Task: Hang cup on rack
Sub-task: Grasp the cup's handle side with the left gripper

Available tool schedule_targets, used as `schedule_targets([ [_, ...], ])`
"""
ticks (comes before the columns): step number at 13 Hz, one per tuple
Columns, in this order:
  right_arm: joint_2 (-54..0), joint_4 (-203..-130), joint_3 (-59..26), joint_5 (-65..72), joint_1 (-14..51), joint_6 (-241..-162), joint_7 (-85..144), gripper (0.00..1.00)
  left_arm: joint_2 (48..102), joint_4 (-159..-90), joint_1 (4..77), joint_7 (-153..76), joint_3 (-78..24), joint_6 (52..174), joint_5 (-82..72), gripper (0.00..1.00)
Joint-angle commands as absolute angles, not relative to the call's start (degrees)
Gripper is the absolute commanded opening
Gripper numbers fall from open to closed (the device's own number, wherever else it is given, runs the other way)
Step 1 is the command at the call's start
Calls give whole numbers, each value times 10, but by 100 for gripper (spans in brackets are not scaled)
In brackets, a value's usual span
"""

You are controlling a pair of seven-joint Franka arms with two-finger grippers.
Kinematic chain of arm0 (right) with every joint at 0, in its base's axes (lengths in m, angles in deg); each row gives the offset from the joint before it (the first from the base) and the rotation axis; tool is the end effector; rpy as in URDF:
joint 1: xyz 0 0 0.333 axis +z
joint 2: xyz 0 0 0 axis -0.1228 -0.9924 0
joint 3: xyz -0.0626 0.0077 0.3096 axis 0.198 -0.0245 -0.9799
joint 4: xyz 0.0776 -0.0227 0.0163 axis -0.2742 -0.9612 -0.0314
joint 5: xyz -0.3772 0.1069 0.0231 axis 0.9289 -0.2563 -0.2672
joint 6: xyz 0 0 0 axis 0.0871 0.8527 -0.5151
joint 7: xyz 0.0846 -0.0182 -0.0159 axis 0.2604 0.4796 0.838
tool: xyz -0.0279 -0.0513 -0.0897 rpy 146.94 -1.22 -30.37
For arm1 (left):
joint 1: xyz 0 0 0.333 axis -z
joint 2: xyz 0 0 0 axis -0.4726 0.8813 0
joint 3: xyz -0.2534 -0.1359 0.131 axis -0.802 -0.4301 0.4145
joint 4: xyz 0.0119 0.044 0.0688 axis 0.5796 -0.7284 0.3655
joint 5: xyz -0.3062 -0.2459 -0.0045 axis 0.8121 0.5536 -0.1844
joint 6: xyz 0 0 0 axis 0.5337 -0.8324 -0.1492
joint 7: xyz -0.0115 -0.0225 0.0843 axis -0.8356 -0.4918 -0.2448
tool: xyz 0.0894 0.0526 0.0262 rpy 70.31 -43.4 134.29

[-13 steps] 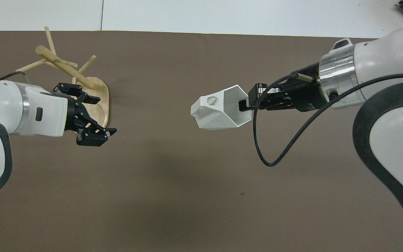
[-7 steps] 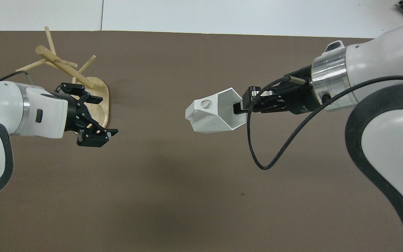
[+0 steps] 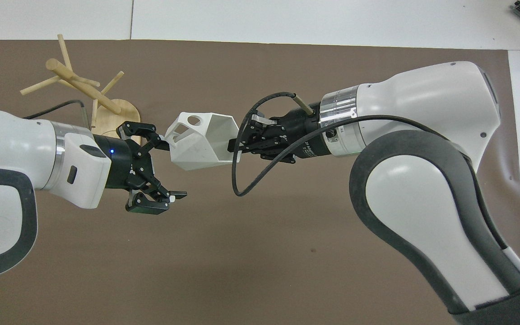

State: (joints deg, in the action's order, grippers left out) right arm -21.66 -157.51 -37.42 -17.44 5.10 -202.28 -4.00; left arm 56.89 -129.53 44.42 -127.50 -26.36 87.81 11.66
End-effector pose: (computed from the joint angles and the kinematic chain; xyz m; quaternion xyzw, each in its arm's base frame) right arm 0.5659 0.3008 0.5654 -0.8755 0.1555 0.0935 0.4479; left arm 0.4881 -0.2141 0.5523 0.7302 -0.5918 0.2060 0.2722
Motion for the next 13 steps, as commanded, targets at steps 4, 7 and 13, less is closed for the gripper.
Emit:
schedule_targets([
  [4,-214,-1586,-392,-196,42,-2035,-55,0,547,-1343,442,-1329,-252,906,201,100],
  [7,-211,-1589,-392,-195,42,-2025,-50,0,568,-1343,422,-1362,-252,900,244,100],
  [13,-209,-1595,-392,-193,42,-2023,-48,0,586,-1340,407,-1416,-252,891,279,100],
])
